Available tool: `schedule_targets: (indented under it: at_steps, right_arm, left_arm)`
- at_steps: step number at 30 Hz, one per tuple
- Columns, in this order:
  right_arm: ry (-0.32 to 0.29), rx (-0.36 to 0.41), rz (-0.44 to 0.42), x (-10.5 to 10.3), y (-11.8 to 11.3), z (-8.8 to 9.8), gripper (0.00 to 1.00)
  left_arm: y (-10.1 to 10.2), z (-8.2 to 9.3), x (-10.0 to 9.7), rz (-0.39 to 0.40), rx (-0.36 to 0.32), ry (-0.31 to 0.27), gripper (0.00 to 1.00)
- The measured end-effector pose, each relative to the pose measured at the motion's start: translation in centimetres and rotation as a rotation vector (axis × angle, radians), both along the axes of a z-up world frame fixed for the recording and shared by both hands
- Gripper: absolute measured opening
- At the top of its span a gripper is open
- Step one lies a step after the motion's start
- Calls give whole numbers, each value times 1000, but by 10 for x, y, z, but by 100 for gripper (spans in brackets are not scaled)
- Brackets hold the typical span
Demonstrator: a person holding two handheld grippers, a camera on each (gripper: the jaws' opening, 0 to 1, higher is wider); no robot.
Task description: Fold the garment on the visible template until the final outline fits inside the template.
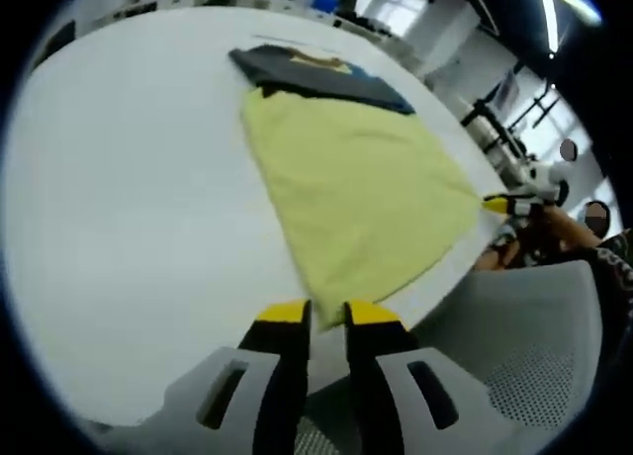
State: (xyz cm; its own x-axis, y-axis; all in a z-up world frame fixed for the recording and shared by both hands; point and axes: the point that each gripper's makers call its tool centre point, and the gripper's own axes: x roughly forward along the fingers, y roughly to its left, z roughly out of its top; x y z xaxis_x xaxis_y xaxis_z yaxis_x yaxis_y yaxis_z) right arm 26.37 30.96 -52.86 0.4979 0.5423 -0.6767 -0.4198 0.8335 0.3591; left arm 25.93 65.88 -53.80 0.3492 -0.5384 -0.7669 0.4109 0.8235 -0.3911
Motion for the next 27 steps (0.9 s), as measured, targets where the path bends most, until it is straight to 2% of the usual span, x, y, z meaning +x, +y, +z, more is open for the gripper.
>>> schedule_targets:
  at_steps: [2,6,10,13,15,16,18,20,22,24,27]
  right_arm:
    - [-1,0,0,0,0,0,6]
    - [14,14,-8,0,1,0,1]
    - [20,7,-5,-1,1,0,0]
    - [14,9,14,0,0,4,0]
    - [9,40,14,3,-2,16,0]
    - [11,49,10,4,-3,21,0]
    - [11,74,17,5,-3,33,0]
    - [22,76,23,6,-8,36,0]
    - [21,91,33,4,-7,43,0]
    - [33,135,33,0,1,53,0]
    - [55,142,47,-10,6,56,0]
  left_arm:
    - [-2,1,-1,8,-24,13,8]
    - [2,-1,1,26,-20,20,3]
    - [3,-1,2,42,-36,30,1]
    - [4,-1,2,89,-57,67,0]
    - [4,3,3,87,-64,56,0]
    - [4,9,6,70,-65,24,0]
    - [3,17,4,63,-83,33,0]
    - [5,27,8,61,-105,13,0]
    - [7,36,9,73,-133,18,0]
    - [11,43,9,79,-140,15,0]
    - [14,49,5,68,-131,15,0]
